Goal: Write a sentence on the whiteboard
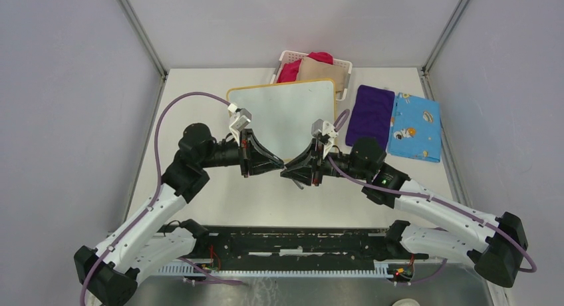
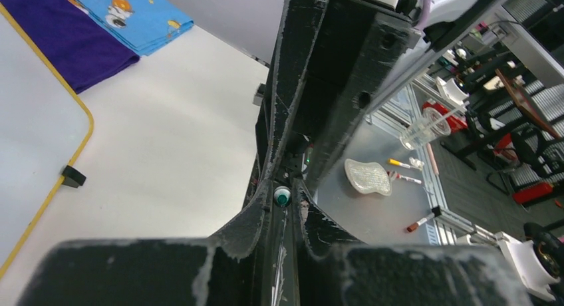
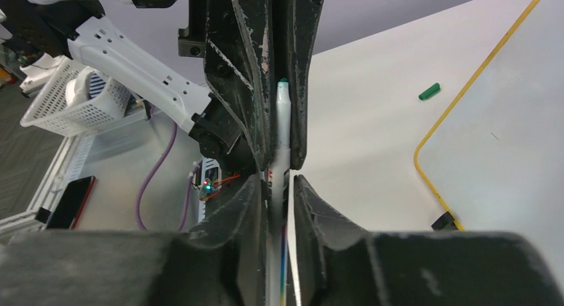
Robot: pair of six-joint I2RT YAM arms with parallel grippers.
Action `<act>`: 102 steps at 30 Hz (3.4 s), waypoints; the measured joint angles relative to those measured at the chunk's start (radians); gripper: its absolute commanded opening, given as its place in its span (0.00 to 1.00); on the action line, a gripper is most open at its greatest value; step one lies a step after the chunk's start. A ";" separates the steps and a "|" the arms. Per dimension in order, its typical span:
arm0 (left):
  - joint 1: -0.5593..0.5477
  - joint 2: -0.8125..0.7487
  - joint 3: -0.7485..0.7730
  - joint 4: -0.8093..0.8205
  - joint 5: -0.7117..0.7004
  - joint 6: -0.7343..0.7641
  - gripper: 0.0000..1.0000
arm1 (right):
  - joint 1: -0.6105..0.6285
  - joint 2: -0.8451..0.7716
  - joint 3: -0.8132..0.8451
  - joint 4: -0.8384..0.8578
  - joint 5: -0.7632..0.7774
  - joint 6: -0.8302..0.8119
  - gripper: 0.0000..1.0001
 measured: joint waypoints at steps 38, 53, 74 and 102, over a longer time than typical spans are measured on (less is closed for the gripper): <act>-0.008 -0.126 0.117 0.570 -0.535 -0.413 0.02 | 0.000 0.061 0.242 0.433 0.107 0.321 0.77; -0.008 -0.117 0.117 0.568 -0.539 -0.414 0.02 | -0.064 0.202 0.344 0.571 0.066 0.537 0.60; -0.008 -0.108 0.142 0.463 -0.550 -0.414 0.02 | -0.081 0.201 0.436 0.410 0.004 0.532 0.55; -0.009 -0.107 0.159 0.402 -0.586 -0.414 0.02 | -0.082 0.192 0.437 0.327 0.048 0.529 0.40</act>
